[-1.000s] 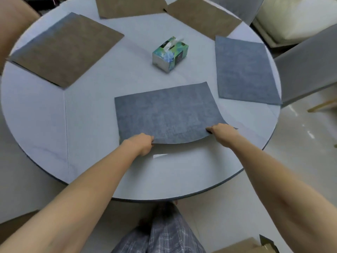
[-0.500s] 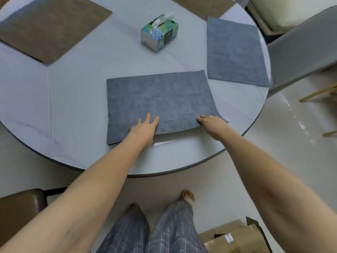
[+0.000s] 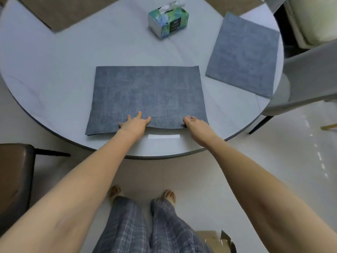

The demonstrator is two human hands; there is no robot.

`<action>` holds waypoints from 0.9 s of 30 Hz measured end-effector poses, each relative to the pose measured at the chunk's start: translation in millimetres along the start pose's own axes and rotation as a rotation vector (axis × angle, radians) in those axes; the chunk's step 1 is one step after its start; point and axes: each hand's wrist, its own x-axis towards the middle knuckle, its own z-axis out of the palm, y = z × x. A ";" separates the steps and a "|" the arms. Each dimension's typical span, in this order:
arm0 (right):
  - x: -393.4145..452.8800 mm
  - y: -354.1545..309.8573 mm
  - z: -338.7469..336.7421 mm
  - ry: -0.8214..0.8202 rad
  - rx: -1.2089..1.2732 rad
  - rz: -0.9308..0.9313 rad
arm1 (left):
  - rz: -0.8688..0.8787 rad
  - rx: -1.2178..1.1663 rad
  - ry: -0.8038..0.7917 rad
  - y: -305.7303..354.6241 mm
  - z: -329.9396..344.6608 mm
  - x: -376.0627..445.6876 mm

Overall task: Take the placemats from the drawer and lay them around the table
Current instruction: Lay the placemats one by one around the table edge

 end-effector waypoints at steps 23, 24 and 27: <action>-29.6 30.2 53.1 0.177 0.306 0.153 | -0.108 -0.310 0.126 42.3 47.9 -31.0; -30.9 21.6 57.3 0.144 0.348 0.211 | -0.126 -0.323 0.126 44.7 47.9 -31.0; -32.2 0.7 74.7 0.091 0.376 0.357 | -0.138 -0.343 0.098 51.8 47.1 -26.9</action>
